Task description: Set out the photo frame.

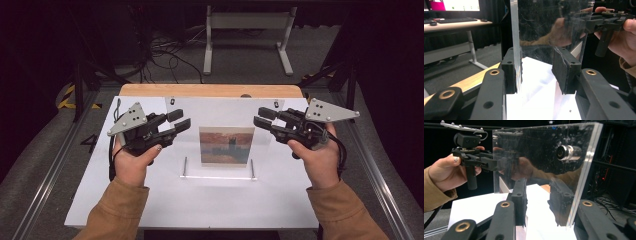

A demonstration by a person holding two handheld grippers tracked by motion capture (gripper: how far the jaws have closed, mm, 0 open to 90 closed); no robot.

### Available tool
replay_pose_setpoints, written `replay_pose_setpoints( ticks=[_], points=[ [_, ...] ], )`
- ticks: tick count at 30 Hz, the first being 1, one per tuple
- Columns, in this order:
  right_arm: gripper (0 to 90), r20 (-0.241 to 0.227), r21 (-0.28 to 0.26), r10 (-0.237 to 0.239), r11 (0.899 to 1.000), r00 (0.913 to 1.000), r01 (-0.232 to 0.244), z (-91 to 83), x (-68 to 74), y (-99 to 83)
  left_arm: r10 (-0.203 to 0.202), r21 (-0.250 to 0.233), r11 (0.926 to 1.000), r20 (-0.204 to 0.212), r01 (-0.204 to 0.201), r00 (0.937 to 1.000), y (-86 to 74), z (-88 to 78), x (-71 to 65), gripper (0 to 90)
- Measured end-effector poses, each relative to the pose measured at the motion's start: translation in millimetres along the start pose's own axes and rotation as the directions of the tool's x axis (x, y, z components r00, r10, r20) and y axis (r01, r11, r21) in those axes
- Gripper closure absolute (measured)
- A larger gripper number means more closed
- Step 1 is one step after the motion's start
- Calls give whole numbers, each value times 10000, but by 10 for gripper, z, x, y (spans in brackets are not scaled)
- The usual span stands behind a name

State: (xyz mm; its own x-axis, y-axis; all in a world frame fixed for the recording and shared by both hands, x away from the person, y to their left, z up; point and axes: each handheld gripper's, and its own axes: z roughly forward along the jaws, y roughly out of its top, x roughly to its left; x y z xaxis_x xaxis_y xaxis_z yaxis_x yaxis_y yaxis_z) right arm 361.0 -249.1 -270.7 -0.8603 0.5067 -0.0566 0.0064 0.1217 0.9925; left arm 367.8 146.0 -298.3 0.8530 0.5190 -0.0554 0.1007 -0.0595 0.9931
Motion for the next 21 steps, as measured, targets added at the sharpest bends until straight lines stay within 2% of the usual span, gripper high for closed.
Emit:
replay_pose_setpoints(
  ticks=[4,6,8,10,12,16,21],
  points=[
    [611,280,77,-32,10000,9996,30,39,-23,6,-97,-112,9999,-76,96,9999,-9,40,43,565],
    [574,523,165,-205,9997,9984,196,57,-27,5,14,-160,9999,-190,-17,9998,-18,45,43,555],
    [499,632,169,-313,9994,9975,303,70,-20,9,32,-244,9997,-221,-38,9998,-33,51,39,514],
    [461,749,223,-360,9992,9965,344,78,-13,9,48,-113,9999,-304,-52,9995,-49,56,42,459],
    [400,850,331,-403,9987,9956,376,97,-24,-2,-147,-39,9999,-293,146,9995,-71,61,57,413],
    [325,1023,253,-85,9997,9947,59,123,-87,-51,-421,330,9985,-149,426,9990,-133,79,103,354],
    [293,1201,187,86,9998,9927,-109,95,-124,-78,-432,387,9983,-130,437,9990,-177,68,108,311]
  ],
)
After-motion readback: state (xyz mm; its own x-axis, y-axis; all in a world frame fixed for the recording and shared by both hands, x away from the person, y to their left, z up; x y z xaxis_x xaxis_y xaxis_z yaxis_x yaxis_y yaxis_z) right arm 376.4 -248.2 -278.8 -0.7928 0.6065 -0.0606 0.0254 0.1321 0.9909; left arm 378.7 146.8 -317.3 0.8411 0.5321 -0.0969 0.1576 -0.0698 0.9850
